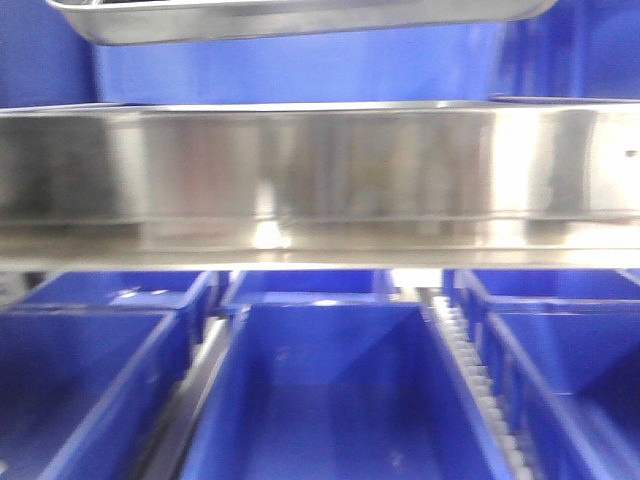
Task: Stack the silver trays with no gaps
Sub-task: 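Carry the held tray above the larger silver tray on the shelf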
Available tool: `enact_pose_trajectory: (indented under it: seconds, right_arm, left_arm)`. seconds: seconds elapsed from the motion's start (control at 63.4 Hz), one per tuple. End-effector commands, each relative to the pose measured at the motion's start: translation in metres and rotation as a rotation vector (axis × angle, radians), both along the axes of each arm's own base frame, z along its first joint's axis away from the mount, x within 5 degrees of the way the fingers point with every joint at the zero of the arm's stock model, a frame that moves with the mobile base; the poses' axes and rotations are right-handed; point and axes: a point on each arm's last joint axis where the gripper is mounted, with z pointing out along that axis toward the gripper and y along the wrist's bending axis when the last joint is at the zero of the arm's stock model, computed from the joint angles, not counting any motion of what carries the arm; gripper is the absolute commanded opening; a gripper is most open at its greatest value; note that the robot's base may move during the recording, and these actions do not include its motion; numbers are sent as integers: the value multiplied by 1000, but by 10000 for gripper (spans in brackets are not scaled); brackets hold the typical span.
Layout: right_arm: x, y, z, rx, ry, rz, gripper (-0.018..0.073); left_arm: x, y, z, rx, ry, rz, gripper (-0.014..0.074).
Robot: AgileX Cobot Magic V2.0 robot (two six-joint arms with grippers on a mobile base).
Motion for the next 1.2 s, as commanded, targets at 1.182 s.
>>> enact_pose_trajectory:
  seconds: [1.182]
  right_arm:
    - [-6, -8, 24, 20, -121, 20, 56]
  left_arm:
    - [-7, 9, 17, 15, -46, -18, -48]
